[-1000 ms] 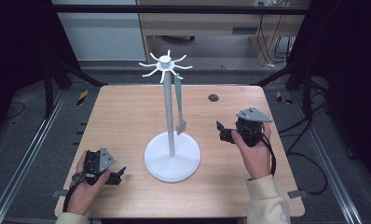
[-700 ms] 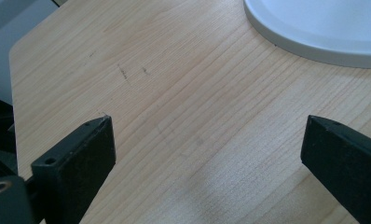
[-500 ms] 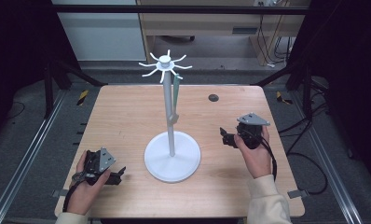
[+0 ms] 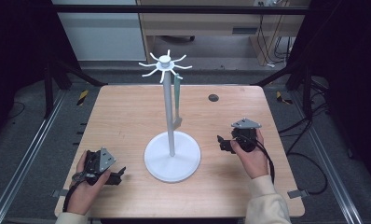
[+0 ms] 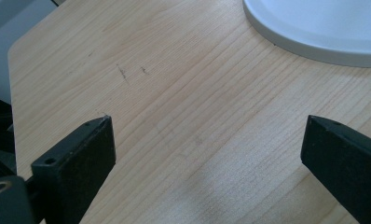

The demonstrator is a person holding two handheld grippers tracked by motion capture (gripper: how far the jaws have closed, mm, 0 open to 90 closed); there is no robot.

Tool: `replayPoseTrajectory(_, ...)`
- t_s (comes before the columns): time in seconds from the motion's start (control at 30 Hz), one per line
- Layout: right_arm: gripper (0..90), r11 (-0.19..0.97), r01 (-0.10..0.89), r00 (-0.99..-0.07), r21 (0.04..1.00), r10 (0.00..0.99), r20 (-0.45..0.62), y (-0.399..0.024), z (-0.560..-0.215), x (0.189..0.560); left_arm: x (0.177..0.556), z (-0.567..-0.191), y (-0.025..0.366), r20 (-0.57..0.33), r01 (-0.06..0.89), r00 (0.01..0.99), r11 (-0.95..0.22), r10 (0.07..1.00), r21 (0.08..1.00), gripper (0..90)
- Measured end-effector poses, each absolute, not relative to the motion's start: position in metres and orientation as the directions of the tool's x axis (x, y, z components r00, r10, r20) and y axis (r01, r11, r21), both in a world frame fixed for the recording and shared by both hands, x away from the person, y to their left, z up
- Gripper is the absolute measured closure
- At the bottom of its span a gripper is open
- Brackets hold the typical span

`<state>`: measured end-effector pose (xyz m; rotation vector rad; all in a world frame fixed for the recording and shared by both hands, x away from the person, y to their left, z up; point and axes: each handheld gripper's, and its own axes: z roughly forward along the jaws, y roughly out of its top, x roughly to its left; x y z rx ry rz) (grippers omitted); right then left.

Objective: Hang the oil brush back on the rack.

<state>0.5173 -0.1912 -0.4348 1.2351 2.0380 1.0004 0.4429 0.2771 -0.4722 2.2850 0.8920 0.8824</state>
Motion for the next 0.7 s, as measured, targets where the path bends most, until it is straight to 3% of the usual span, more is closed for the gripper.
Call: replayPoseTrajectory(0.7, 15.3, 0.261, 0.530, -0.472, 0.807, 0.882, 0.025, -0.179, -0.471, 0.524, 0.443, -0.473, 0.276, 0.380, 0.388, 0.571, -0.647, 0.728, 0.657, 2.5)
